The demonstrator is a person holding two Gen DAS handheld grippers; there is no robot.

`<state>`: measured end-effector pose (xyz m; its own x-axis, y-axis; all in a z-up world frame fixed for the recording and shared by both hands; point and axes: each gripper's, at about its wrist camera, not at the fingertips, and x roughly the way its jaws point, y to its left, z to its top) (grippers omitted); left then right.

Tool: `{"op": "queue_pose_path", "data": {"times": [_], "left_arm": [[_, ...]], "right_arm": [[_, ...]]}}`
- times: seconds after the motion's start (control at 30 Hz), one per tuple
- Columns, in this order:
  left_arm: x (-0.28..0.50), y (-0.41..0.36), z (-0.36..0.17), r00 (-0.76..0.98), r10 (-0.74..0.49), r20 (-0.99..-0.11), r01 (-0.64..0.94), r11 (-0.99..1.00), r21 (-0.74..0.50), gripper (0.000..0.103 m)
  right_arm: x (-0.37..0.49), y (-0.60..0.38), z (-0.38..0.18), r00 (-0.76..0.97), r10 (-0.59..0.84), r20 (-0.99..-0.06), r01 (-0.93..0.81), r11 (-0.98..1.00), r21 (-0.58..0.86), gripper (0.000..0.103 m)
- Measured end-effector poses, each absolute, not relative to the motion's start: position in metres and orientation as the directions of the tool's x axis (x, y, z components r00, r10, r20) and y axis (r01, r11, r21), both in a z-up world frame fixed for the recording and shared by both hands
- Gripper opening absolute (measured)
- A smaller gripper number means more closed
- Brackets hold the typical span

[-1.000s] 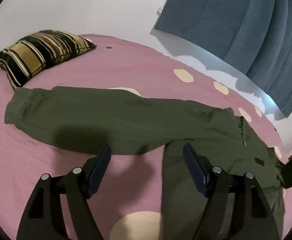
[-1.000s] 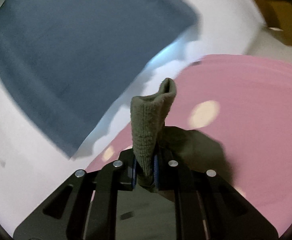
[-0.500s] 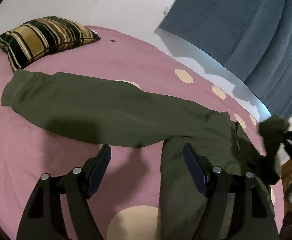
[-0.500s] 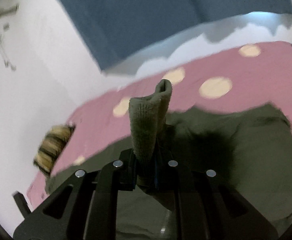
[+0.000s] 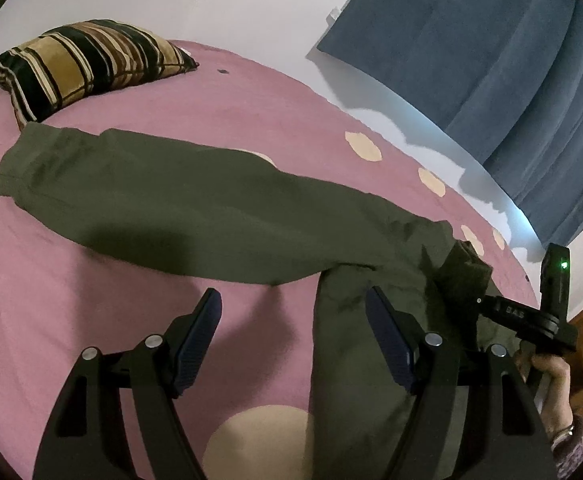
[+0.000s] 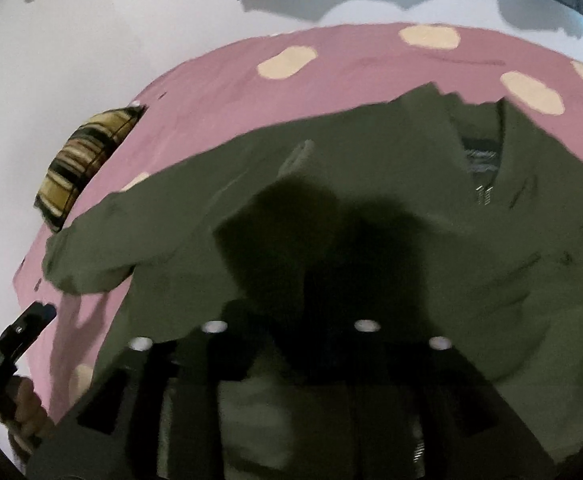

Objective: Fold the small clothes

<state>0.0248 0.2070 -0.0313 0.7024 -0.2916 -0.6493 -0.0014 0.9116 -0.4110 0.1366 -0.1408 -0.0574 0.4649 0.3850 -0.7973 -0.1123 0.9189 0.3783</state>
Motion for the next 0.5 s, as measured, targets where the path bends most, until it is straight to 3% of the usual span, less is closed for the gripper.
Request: {"op": "queue_pose_path", "data": {"times": [0.03,0.3,0.4,0.5], "left_arm": [[0.025,0.205,-0.033,0.698,-0.292,-0.654,-0.002,0.912,-0.41,0.074],[0.024,0.187,-0.039,0.674,-0.309,-0.671,0.029,0.919,-0.394,0.074],[0.024,0.18,-0.039,0.668,-0.314,-0.675,0.043,0.922,-0.386,0.074],[0.024,0.174,-0.037,0.664,-0.323,-0.674,0.056,0.921,-0.386,0.074]], "right_arm": [[0.134,-0.139,-0.059,0.436,0.439,-0.786,-0.138,0.895,0.424,0.055],[0.073,-0.19,-0.025,0.463,0.585,-0.666,-0.215,0.803,0.556,0.061],[0.047,-0.252,-0.011,0.556,0.546,-0.626,-0.131,0.802,0.583,0.063],[0.025,-0.317,-0.009,0.65,0.41,-0.641,0.014,0.836,0.549,0.064]]}}
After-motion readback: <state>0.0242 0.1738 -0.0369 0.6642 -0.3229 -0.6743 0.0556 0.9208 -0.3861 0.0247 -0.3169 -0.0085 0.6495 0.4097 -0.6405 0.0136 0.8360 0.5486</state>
